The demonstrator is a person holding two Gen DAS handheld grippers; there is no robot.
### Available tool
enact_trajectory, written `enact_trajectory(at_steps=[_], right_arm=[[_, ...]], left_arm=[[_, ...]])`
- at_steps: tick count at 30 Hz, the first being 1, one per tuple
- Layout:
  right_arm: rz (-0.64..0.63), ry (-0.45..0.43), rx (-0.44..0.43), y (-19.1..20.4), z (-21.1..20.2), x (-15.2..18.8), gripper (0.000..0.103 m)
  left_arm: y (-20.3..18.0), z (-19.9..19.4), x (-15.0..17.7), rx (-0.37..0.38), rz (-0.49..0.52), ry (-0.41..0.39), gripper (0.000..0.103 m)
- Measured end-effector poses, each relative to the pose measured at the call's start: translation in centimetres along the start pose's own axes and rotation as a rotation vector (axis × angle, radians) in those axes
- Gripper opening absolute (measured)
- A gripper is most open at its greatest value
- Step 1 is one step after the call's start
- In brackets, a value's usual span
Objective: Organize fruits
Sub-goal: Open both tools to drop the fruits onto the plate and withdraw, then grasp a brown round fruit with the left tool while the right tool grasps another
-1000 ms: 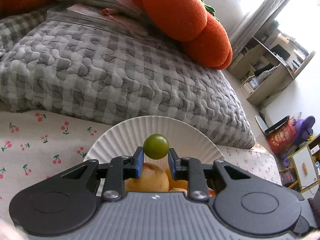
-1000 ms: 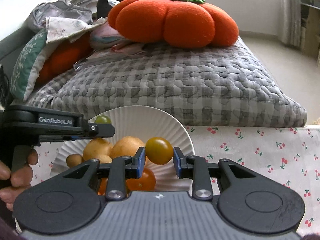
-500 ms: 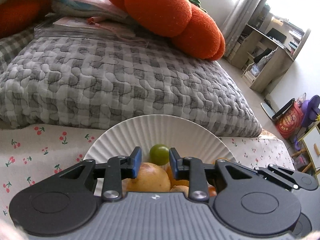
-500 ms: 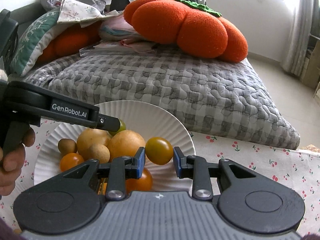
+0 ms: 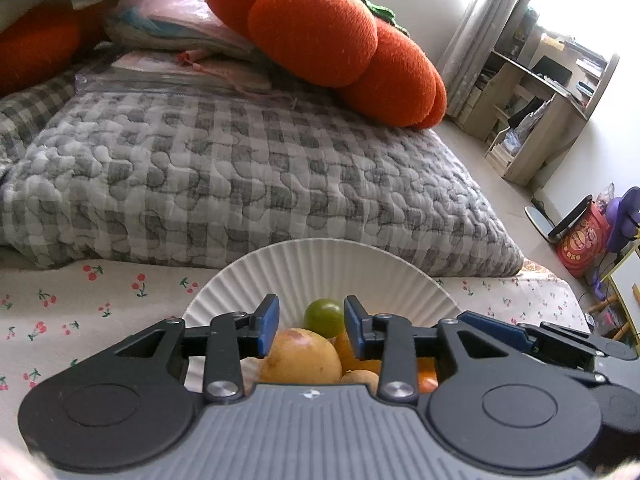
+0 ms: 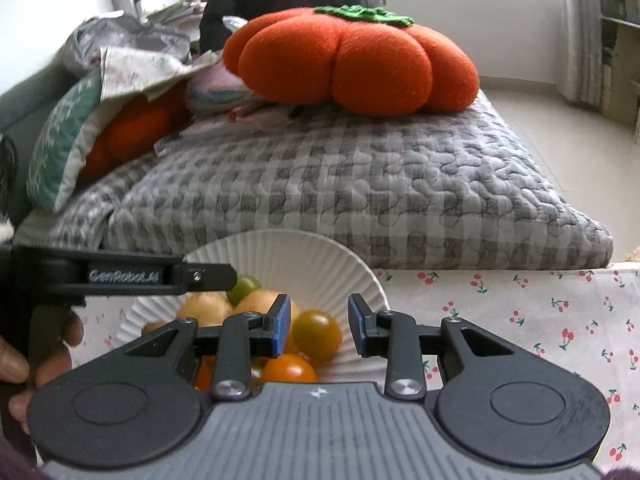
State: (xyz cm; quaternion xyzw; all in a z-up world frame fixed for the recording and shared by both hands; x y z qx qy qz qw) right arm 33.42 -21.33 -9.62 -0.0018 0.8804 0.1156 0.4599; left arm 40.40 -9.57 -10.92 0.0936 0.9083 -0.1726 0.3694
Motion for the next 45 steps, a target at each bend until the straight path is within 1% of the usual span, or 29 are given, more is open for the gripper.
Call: enact_trajectory(at_steps=[4, 7, 12, 16, 18, 20, 23, 26, 30, 34, 37, 38, 40, 43, 45], right_arm=[[0.038, -0.012, -0.012, 0.1, -0.9, -0.6, 0.030], [0.031, -0.012, -0.024, 1.0, -1.3, -0.9, 0.030], [-0.021, 0.009, -0.042, 3.7, -1.8, -0.9, 0.030], [-0.082, 0.030, -0.058, 6.0, -2.8, -0.8, 0.031], [-0.114, 0.035, -0.060, 7.2, -3.5, -0.5, 0.038], [-0.145, 0.047, -0.068, 8.3, -4.1, 0.0, 0.038], [-0.186, 0.067, -0.072, 9.4, -5.0, 1.1, 0.038], [-0.227, 0.083, -0.069, 10.4, -6.3, 2.3, 0.038], [-0.239, 0.087, -0.081, 11.4, -8.1, 3.3, 0.038], [-0.265, 0.084, -0.080, 12.9, -9.7, 4.0, 0.042], [-0.247, 0.106, -0.086, 13.7, -10.9, 4.6, 0.046], [-0.239, 0.115, -0.093, 13.9, -11.3, 4.9, 0.049], [-0.243, 0.128, -0.108, 14.4, -11.8, 5.5, 0.051], [-0.275, 0.145, -0.120, 15.2, -12.1, 6.5, 0.055], [-0.286, 0.177, -0.131, 15.6, -12.0, 7.2, 0.056]], left_arm=[[0.1, -1.7, -0.5, 0.007, -0.005, -0.010, 0.027], [0.7, -3.3, -0.9, -0.013, 0.000, -0.023, 0.030], [2.7, -5.6, -0.9, -0.091, 0.011, -0.013, 0.032], [4.2, -7.3, -0.8, -0.151, 0.018, 0.013, 0.033], [4.7, -8.0, -0.5, -0.174, 0.019, 0.031, 0.035], [4.9, -8.7, 0.1, -0.210, 0.035, 0.052, 0.036], [5.2, -10.2, 1.2, -0.262, 0.053, 0.061, 0.037], [5.3, -12.2, 2.4, -0.306, 0.059, 0.046, 0.037], [5.1, -14.7, 3.8, -0.375, 0.062, 0.023, 0.039], [4.2, -16.9, 4.7, -0.402, 0.073, 0.002, 0.041], [3.3, -18.5, 5.0, -0.432, 0.088, -0.027, 0.043], [3.1, -18.9, 5.1, -0.438, 0.089, -0.035, 0.045], [2.5, -19.9, 5.5, -0.442, 0.088, -0.053, 0.050], [2.3, -20.8, 6.7, -0.446, 0.091, -0.065, 0.053], [2.5, -20.8, 7.5, -0.458, 0.089, -0.050, 0.054]])
Point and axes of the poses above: each gripper's, at about its wrist camera, not at the fingertips, and z roughly the way its jaws point, y to its left, x to its underside, the point moved 5 cm from there along z, roughly the way its jaws point, and after that the axes turned 1 degree about -x, right-handed, at the moved point
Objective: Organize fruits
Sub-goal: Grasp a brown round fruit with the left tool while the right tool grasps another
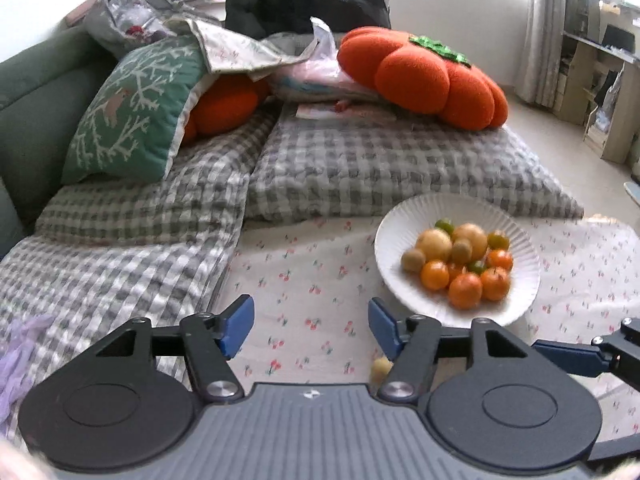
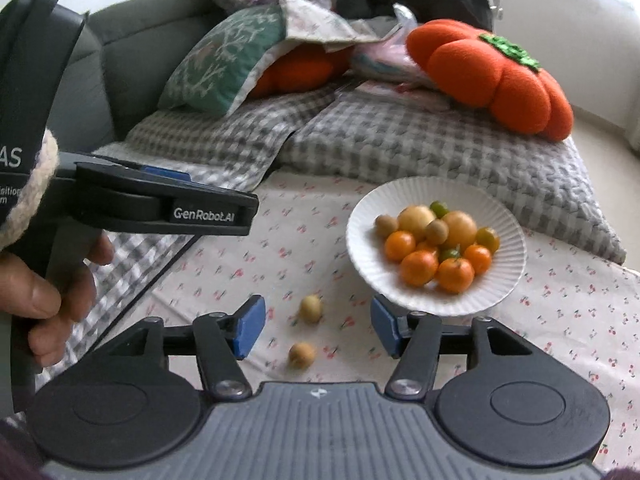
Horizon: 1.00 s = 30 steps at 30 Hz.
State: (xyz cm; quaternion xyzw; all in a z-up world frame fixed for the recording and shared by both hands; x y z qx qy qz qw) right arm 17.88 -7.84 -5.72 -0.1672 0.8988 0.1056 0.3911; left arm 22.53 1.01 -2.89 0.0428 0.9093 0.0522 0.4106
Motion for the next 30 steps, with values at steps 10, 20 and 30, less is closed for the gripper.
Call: enact_trajectory(at_steps=[10, 20, 30], right_arm=[[-0.013, 0.100, -0.012, 0.8, 2.0, 1.6, 0.063], [-0.036, 0.175, 0.003, 0.4, 4.7, 3.4, 0.068], [-0.083, 0.187, -0.007, 1.0, 6.3, 4.7, 0.072]], left_arm=[[0.0, 2.4, 1.9, 0.009, -0.054, 0.079, 0.061], [0.5, 4.9, 3.3, 0.093, -0.112, 0.191, 0.061], [-1.0, 7.4, 4.5, 0.078, 0.029, 0.209, 0.067]])
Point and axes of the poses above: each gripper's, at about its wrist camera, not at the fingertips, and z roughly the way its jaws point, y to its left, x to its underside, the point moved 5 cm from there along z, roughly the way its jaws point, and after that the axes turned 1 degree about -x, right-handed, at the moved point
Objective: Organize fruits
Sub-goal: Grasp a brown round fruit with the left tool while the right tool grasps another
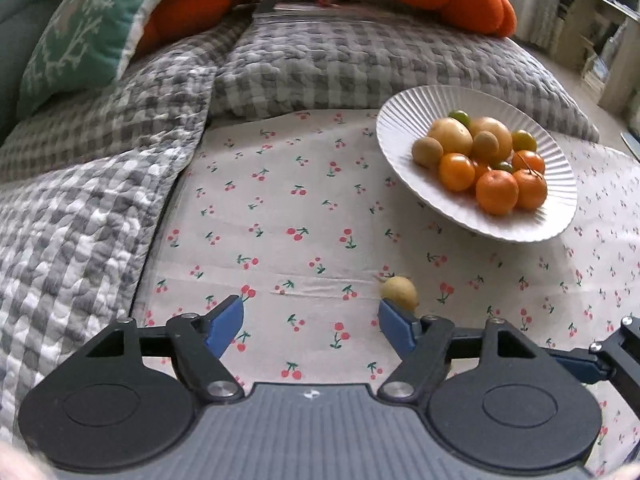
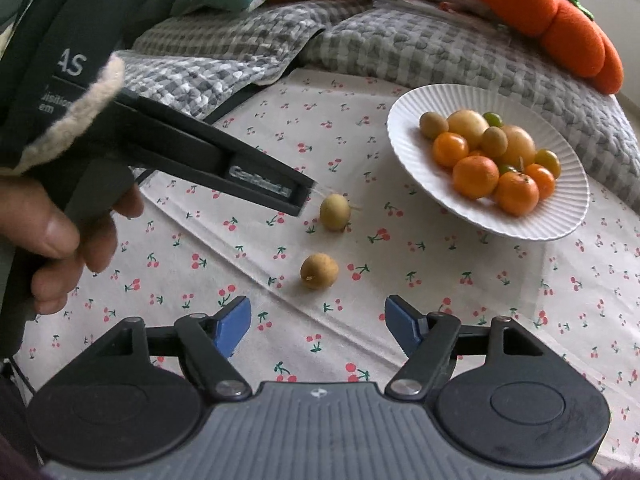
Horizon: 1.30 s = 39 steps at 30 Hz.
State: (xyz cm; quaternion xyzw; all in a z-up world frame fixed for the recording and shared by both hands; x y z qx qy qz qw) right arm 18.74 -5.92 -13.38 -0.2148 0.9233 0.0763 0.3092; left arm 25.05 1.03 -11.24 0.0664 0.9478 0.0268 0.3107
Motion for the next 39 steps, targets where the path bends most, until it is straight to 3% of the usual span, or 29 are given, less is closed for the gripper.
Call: enact_trajectory(at_steps=[8, 15, 18, 27, 34, 39], right_arm=[[0.014, -0.009, 0.022, -0.3, 1.2, -0.2, 0.070], [0.031, -0.022, 0.035, -0.6, 2.2, -0.5, 0.052], [0.029, -0.026, 0.042, -0.9, 2.4, -0.4, 0.049], [0.015, -0.021, 0.045, -0.9, 3.4, -0.6, 0.040], [-0.008, -0.026, 0.036, -0.5, 3.5, -0.7, 0.028], [-0.020, -0.030, 0.034, -0.5, 3.5, -0.7, 0.023]], left_arm=[[-0.5, 1.1, -0.1, 0.059, -0.016, 0.024, 0.067], [-2.0, 1.8, -0.3, 0.094, 0.002, 0.015, 0.067], [-2.7, 2.1, -0.4, 0.102, 0.023, 0.013, 0.066], [-3.9, 3.3, -0.6, 0.102, 0.077, 0.027, 0.045], [-4.4, 3.8, -0.4, 0.137, 0.091, 0.053, 0.016], [-4.4, 3.8, -0.5, 0.150, 0.097, 0.057, 0.016]])
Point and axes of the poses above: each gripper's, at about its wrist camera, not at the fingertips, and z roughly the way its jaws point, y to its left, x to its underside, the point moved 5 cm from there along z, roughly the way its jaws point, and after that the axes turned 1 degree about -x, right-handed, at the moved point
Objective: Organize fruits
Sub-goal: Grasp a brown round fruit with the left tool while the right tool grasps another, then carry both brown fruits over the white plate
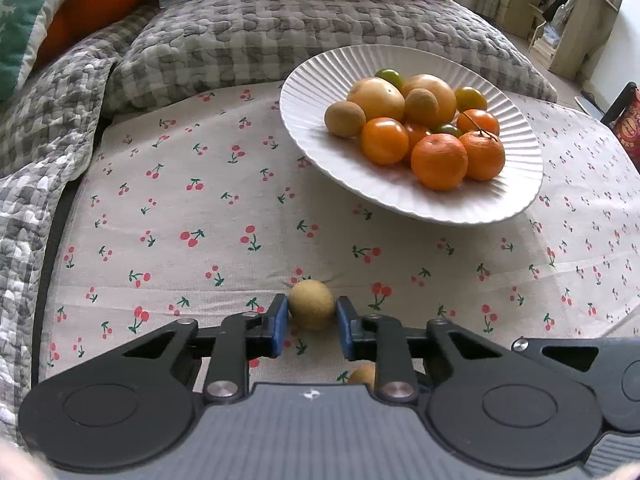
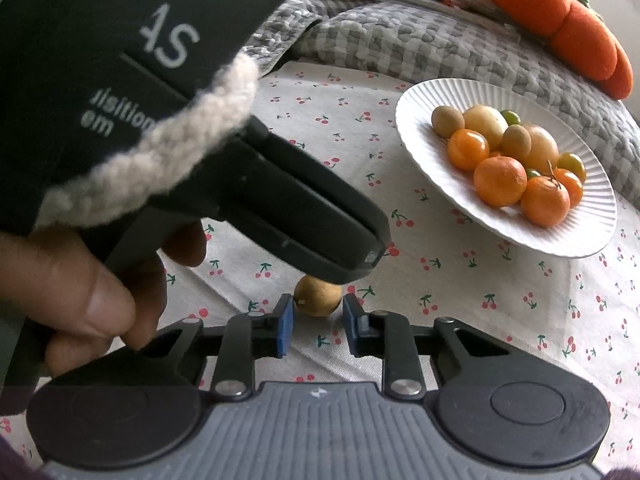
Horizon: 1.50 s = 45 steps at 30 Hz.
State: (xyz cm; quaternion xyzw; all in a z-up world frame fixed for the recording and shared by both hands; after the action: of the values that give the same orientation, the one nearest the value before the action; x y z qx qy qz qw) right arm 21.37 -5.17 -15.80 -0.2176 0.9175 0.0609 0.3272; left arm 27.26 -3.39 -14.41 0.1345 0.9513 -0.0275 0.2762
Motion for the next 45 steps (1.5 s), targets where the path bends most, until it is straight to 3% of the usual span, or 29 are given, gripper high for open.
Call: enact_trajectory(at_steps=[16, 34, 45], right_arm=[[-0.020, -0.003, -0.003, 0.5, -0.6, 0.0, 0.023], [0.002, -0.048, -0.013, -0.2, -2.4, -1.1, 0.023], [0.149, -0.159, 0.021, -6.4, -6.1, -4.0, 0.023]], left_arm=[[2.7, -0.3, -0.6, 0.025, -0.127, 0.009, 0.016], [2.9, -2.3, -1.2, 0.067, -0.185, -0.033, 0.016], [2.3, -4.7, -3.0, 0.111, -0.210, -0.126, 0.017]])
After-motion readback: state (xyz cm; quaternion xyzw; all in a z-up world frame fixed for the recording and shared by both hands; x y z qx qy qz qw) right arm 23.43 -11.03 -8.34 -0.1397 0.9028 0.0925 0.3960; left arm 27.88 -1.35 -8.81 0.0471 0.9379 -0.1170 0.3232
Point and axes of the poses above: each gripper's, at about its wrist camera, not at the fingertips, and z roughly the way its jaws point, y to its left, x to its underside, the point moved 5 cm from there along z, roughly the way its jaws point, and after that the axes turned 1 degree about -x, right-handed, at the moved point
